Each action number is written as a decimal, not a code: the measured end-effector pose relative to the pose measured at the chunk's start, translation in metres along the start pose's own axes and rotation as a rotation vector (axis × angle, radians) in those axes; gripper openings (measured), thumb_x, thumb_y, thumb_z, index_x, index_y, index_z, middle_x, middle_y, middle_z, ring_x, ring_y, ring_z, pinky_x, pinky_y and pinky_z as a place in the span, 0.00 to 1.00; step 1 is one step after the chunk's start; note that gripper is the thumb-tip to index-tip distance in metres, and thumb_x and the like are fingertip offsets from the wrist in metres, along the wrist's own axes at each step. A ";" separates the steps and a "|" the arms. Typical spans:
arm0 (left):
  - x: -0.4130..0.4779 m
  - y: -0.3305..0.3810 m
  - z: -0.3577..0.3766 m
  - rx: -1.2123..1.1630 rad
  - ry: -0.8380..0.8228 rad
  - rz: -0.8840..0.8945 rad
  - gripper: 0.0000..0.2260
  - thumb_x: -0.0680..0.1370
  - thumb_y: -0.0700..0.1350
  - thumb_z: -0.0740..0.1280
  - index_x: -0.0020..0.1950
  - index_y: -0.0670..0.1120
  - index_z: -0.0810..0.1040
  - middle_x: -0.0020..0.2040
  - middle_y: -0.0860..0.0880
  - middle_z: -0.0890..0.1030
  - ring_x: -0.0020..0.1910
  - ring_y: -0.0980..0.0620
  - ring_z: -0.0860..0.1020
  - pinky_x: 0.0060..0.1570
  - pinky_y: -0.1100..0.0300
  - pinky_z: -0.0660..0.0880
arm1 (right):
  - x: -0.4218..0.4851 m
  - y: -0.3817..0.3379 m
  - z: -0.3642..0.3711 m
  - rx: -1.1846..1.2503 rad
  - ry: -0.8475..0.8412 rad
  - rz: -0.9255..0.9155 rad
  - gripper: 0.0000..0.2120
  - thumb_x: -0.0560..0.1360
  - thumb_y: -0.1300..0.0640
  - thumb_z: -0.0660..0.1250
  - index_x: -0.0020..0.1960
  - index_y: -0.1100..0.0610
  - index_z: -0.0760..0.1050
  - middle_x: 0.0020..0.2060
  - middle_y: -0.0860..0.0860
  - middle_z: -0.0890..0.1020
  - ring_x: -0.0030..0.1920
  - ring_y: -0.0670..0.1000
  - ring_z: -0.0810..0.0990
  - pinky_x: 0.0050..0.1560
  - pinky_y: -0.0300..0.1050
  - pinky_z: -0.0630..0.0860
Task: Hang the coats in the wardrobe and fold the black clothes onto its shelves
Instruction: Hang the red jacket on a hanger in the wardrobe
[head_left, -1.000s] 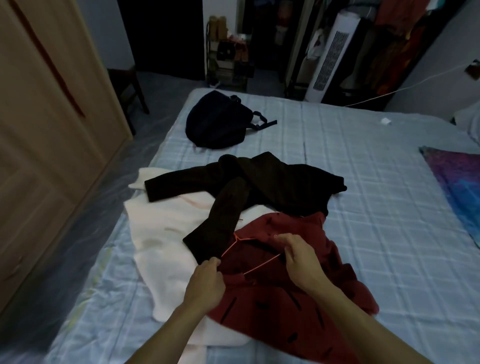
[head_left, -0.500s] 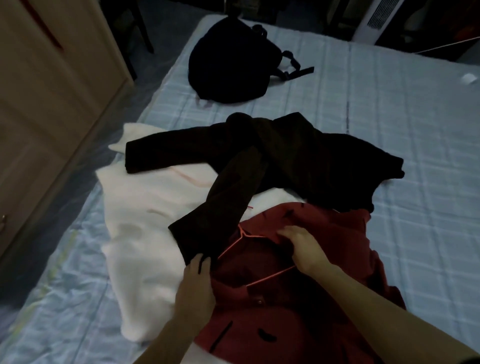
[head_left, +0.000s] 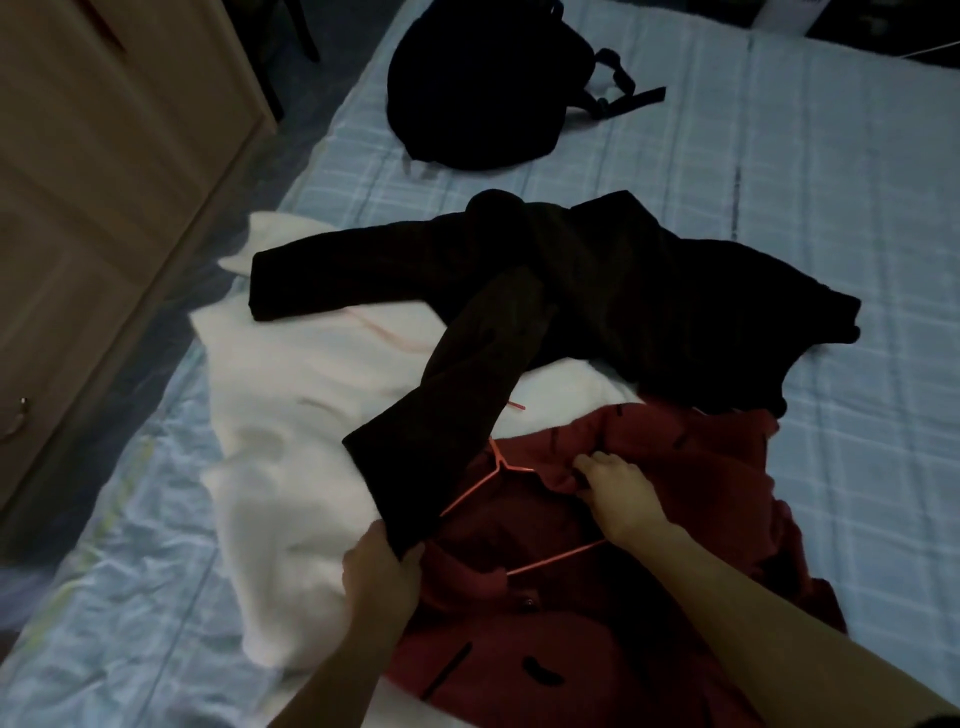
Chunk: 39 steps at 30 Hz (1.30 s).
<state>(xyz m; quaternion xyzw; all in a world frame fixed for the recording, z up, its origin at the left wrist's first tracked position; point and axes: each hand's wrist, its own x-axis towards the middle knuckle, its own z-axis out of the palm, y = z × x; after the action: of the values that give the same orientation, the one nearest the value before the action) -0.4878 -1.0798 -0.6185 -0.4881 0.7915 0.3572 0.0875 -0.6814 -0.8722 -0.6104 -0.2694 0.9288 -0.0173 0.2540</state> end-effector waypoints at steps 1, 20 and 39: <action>-0.002 0.002 -0.002 -0.017 0.022 0.053 0.13 0.72 0.41 0.74 0.54 0.39 0.79 0.46 0.39 0.84 0.48 0.37 0.80 0.44 0.53 0.73 | -0.004 0.000 -0.002 0.032 0.004 0.008 0.11 0.78 0.56 0.64 0.59 0.54 0.74 0.52 0.52 0.77 0.53 0.55 0.78 0.53 0.50 0.74; -0.212 0.058 -0.161 -0.312 0.342 0.662 0.10 0.71 0.40 0.76 0.47 0.51 0.80 0.36 0.56 0.80 0.36 0.58 0.78 0.44 0.59 0.75 | -0.245 -0.012 -0.161 0.316 0.632 -0.150 0.10 0.71 0.66 0.71 0.50 0.58 0.80 0.41 0.47 0.73 0.40 0.46 0.72 0.41 0.32 0.64; -0.463 -0.011 -0.516 -0.121 1.049 0.983 0.06 0.70 0.38 0.75 0.46 0.43 0.85 0.43 0.47 0.86 0.43 0.52 0.80 0.46 0.66 0.70 | -0.483 -0.367 -0.334 0.447 1.010 -0.993 0.03 0.71 0.62 0.74 0.45 0.57 0.84 0.36 0.50 0.73 0.35 0.41 0.72 0.38 0.27 0.66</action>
<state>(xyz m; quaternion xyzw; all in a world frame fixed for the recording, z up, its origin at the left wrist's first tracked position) -0.1349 -1.0895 -0.0211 -0.1866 0.8362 0.1170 -0.5022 -0.3113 -0.9748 -0.0345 -0.5588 0.6758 -0.4403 -0.1930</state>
